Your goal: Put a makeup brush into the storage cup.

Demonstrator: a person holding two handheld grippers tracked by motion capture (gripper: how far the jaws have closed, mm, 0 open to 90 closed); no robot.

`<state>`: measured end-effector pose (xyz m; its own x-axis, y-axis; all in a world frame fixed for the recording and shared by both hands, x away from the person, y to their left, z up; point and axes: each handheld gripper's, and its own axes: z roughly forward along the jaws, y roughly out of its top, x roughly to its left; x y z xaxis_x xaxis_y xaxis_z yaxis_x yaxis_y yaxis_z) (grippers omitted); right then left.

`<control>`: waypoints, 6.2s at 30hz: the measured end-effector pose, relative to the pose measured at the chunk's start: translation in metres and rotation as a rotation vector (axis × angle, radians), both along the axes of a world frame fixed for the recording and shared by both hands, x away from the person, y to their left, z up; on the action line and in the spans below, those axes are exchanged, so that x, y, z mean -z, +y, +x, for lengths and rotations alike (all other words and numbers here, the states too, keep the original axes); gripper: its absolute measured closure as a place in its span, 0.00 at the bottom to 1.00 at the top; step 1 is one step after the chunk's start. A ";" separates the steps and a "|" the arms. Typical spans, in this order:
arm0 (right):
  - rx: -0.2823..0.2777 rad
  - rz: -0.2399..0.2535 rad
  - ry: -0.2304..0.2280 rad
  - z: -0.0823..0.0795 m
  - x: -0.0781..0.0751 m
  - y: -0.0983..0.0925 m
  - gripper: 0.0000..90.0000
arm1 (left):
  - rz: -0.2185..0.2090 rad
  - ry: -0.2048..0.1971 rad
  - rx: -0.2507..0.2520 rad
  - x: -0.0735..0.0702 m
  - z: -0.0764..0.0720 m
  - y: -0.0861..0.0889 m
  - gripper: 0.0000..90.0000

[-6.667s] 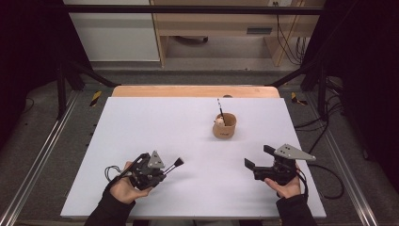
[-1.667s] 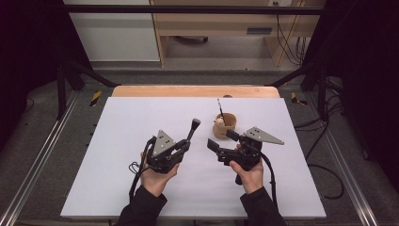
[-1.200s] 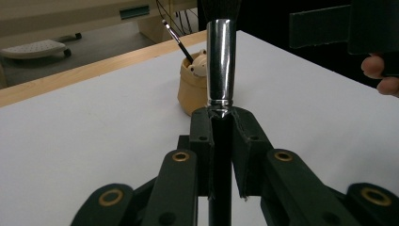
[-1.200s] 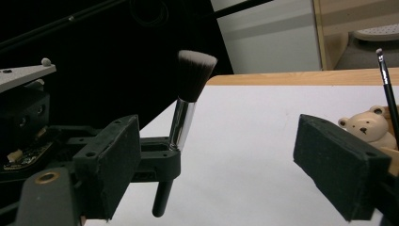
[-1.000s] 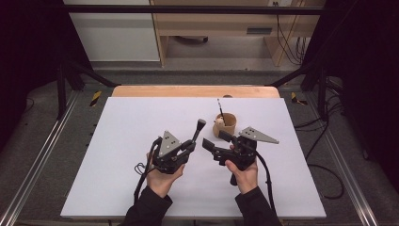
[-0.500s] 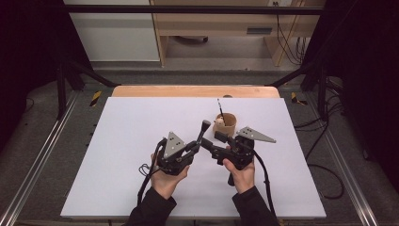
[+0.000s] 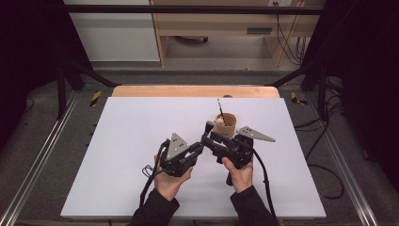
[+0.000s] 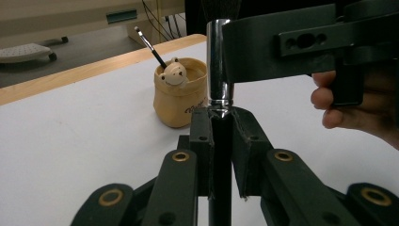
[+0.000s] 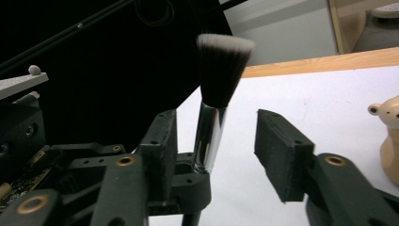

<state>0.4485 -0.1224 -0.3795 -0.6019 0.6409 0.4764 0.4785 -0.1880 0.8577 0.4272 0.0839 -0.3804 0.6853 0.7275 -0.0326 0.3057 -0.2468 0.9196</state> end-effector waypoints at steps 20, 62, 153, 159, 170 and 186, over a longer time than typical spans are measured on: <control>-0.007 0.049 0.018 0.000 0.004 0.000 0.79 | -0.012 -0.002 0.006 0.000 -0.004 -0.006 0.88; 0.060 0.009 -0.051 -0.006 -0.008 -0.026 0.86 | -0.036 -0.038 0.134 -0.016 0.000 0.044 0.42; 0.245 -0.274 -0.193 0.052 -0.031 -0.053 0.86 | 0.028 -0.021 -0.099 0.032 -0.007 0.204 0.06; 0.264 -0.281 -0.197 0.062 -0.034 -0.051 0.86 | 0.023 -0.022 -0.105 0.032 -0.008 0.207 0.06; 0.310 -0.307 -0.196 0.078 -0.036 -0.051 0.86 | 0.026 -0.023 -0.098 0.032 -0.008 0.204 0.06; 0.357 -0.347 -0.195 0.104 -0.032 -0.048 0.86 | 0.030 -0.025 -0.093 0.032 -0.008 0.201 0.06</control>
